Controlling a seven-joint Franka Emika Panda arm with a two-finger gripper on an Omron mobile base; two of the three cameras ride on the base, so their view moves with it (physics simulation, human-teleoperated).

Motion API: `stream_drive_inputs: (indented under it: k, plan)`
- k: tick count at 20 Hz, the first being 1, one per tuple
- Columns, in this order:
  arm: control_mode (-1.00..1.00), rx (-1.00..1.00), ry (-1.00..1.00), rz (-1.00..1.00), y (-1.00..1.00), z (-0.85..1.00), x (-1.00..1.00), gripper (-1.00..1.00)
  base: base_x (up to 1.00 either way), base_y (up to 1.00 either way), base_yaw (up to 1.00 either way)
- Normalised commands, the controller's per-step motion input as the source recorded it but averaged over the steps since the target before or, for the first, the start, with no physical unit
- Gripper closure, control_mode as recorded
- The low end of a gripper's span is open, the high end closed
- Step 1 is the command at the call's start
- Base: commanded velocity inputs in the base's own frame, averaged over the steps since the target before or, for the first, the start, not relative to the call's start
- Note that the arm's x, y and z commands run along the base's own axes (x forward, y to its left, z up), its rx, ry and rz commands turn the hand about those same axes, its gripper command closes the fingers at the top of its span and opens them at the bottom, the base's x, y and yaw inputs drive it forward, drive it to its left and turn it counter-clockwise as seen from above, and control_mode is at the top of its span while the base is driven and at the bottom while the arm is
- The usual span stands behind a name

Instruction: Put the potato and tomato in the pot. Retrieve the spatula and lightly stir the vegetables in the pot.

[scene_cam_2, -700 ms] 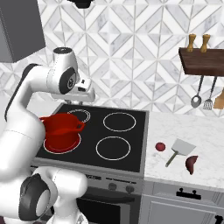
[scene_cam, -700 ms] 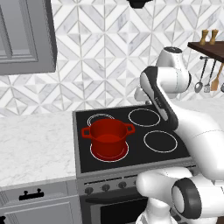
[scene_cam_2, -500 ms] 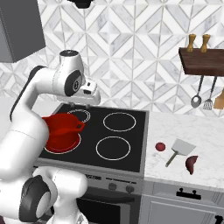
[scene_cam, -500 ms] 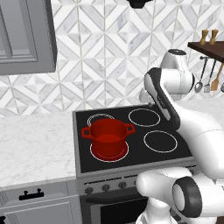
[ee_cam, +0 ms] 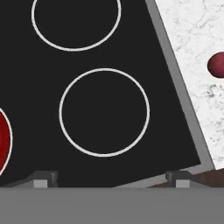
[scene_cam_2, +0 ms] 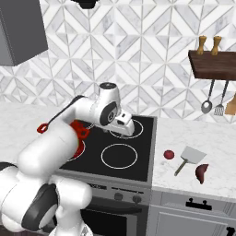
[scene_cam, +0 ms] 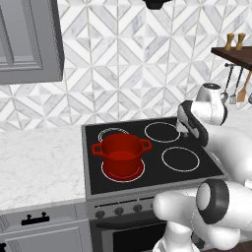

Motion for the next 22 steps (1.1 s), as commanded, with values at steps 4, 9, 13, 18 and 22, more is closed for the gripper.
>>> stream_drive_inputs:
  k: [4,9,13,18,22]
  plan:
    - [-1.00,0.00,0.11,-0.21,-1.00,-0.55,1.00,-1.00,0.00,0.00,0.00]
    - [-1.00,0.04,0.03,-0.03,-0.28,-0.01,0.16,-1.00,0.00,0.00,0.00]
    - [-1.00,0.00,0.01,0.00,-0.08,-0.05,0.01,-1.00,0.00,0.00,0.00]
    - [-1.00,0.00,0.01,-0.02,-0.33,-0.23,0.16,-1.00,0.00,0.00,0.00]
    - [-1.00,0.01,0.01,-0.03,-0.59,-0.11,0.16,-1.00,0.00,0.00,0.00]
